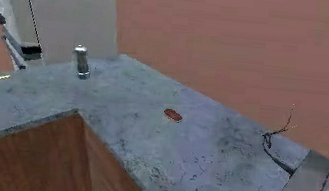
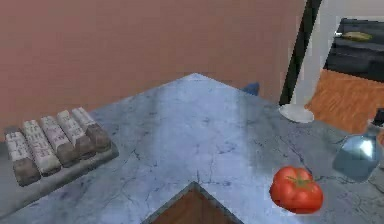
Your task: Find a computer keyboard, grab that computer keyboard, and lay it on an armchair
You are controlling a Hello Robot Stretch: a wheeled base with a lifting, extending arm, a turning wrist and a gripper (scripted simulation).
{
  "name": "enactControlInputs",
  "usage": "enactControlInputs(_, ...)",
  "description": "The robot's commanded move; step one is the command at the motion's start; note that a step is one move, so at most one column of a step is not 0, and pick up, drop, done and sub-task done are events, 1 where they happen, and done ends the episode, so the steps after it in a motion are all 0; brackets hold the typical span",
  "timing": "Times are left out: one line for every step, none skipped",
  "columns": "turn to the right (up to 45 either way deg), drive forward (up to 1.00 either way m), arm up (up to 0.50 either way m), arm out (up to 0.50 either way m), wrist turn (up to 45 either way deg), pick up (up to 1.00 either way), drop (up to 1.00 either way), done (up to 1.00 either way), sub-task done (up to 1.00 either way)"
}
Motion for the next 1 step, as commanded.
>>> enactControlInputs(-33.0, 0.0, 0.0, 0.0, 0.0, 0.0, 0.0, 0.0, 0.0)
